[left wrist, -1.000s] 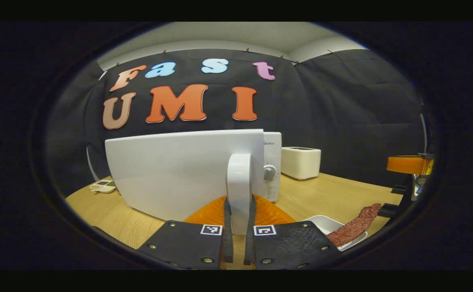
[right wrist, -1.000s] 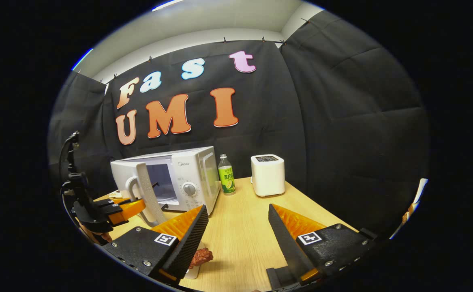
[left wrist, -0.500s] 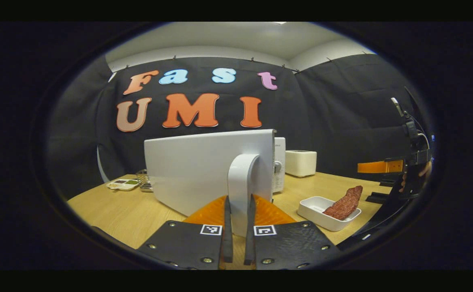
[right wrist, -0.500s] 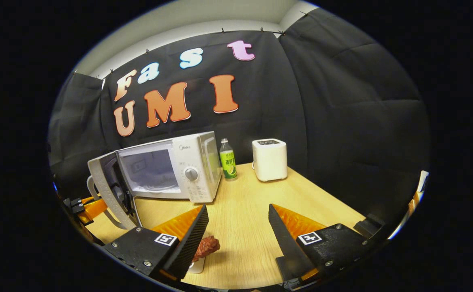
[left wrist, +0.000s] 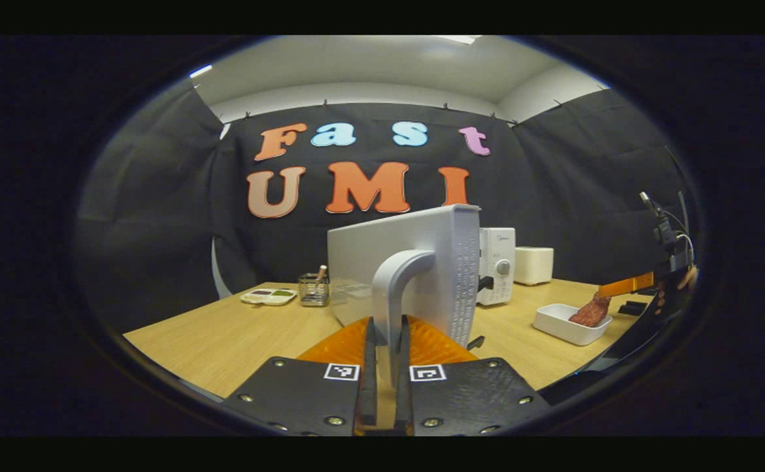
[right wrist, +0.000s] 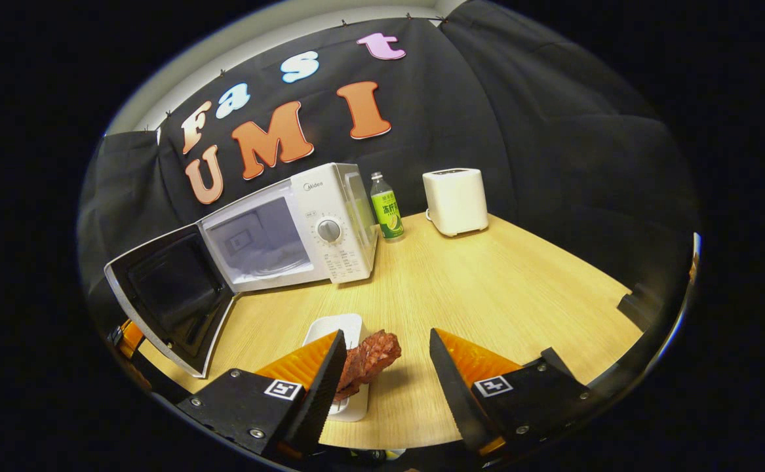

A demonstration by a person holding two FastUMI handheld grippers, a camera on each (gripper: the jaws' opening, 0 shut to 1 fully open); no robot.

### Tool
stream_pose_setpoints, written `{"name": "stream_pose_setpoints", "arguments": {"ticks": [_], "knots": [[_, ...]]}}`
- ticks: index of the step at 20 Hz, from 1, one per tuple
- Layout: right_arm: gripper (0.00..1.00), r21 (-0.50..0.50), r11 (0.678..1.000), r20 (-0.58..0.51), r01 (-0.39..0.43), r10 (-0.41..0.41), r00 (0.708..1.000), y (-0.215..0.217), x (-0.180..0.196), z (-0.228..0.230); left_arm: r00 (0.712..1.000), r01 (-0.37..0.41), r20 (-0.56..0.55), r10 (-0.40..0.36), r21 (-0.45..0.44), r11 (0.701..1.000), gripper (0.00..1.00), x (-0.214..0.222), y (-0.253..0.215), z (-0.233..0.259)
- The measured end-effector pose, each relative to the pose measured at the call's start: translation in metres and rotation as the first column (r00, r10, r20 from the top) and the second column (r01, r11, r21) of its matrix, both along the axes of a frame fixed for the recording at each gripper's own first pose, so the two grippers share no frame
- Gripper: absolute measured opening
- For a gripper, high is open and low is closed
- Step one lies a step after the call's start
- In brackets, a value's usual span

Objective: Open the microwave oven with the left hand, put the food in, and close the microwave oven.

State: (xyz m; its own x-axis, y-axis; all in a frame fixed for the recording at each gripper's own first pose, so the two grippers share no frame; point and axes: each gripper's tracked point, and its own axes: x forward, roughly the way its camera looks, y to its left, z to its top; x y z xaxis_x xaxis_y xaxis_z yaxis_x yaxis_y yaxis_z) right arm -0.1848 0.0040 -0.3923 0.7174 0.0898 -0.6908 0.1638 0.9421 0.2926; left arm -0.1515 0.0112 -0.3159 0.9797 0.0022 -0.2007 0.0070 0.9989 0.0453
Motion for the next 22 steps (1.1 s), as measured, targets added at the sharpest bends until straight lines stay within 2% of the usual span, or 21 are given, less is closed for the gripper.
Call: {"name": "stream_pose_setpoints", "arguments": {"ticks": [1,2,4,6,8,9,10,11,12,14,15,16,17,22], "knots": [[0.70,0.025,1.000,-0.012,0.003,-0.003,1.000,0.005,-0.004,-0.004,1.000,-0.007,-0.008,0.007,0.025,1.000,0.12,-0.001,0.011,-0.002],[0.76,0.050,0.999,-0.013,0.012,-0.011,1.000,0.008,-0.004,-0.005,1.000,-0.004,-0.018,0.005,0.044,0.999,0.12,-0.002,0.021,-0.003],[0.76,0.097,0.995,-0.022,0.035,-0.033,0.999,0.015,-0.004,-0.007,1.000,0.012,-0.008,-0.012,0.038,0.999,0.14,-0.002,0.037,-0.001],[0.76,0.143,0.988,-0.023,0.058,-0.056,0.998,0.018,-0.002,-0.005,1.000,0.012,-0.004,-0.011,0.030,0.999,0.25,-0.004,0.055,-0.001],[0.75,0.170,0.982,-0.015,0.086,-0.085,0.996,0.019,0.001,-0.003,1.000,-0.006,-0.001,0.006,0.031,1.000,0.42,-0.006,0.077,0.003],[0.70,0.179,0.979,-0.014,0.101,-0.100,0.995,0.017,0.002,-0.003,1.000,-0.016,-0.006,0.016,0.018,1.000,0.55,-0.008,0.087,0.003],[0.68,0.187,0.976,-0.018,0.114,-0.113,0.993,0.017,0.004,-0.005,1.000,-0.026,-0.008,0.026,0.000,1.000,0.59,-0.009,0.093,0.003],[0.65,0.194,0.973,-0.025,0.124,-0.121,0.992,0.017,0.004,-0.008,0.999,-0.035,-0.012,0.034,-0.014,0.999,0.69,-0.010,0.099,0.002],[0.63,0.203,0.970,-0.031,0.133,-0.130,0.991,0.017,0.004,-0.009,0.999,-0.041,-0.012,0.041,-0.019,0.999,0.73,-0.012,0.105,0.002],[0.54,0.232,0.962,-0.050,0.141,-0.133,0.990,0.020,0.004,-0.013,0.999,-0.037,-0.004,0.037,0.005,0.999,0.74,-0.020,0.111,0.007],[0.39,0.242,0.959,-0.059,0.145,-0.135,0.989,0.020,0.002,-0.015,0.999,-0.038,0.007,0.038,0.022,0.999,0.78,-0.024,0.115,0.011],[0.46,0.251,0.956,-0.062,0.155,-0.144,0.988,0.018,0.004,-0.016,0.999,-0.047,0.011,0.047,0.031,0.998,0.75,-0.027,0.120,0.012],[0.40,0.261,0.951,-0.062,0.165,-0.154,0.986,0.016,0.004,-0.016,0.998,-0.058,0.006,0.058,0.033,0.998,0.79,-0.031,0.125,0.010],[0.26,0.291,0.933,-0.060,0.211,-0.202,0.978,0.010,0.006,-0.018,0.993,-0.115,0.017,0.115,-0.008,0.993,0.79,-0.037,0.153,0.018]]}}
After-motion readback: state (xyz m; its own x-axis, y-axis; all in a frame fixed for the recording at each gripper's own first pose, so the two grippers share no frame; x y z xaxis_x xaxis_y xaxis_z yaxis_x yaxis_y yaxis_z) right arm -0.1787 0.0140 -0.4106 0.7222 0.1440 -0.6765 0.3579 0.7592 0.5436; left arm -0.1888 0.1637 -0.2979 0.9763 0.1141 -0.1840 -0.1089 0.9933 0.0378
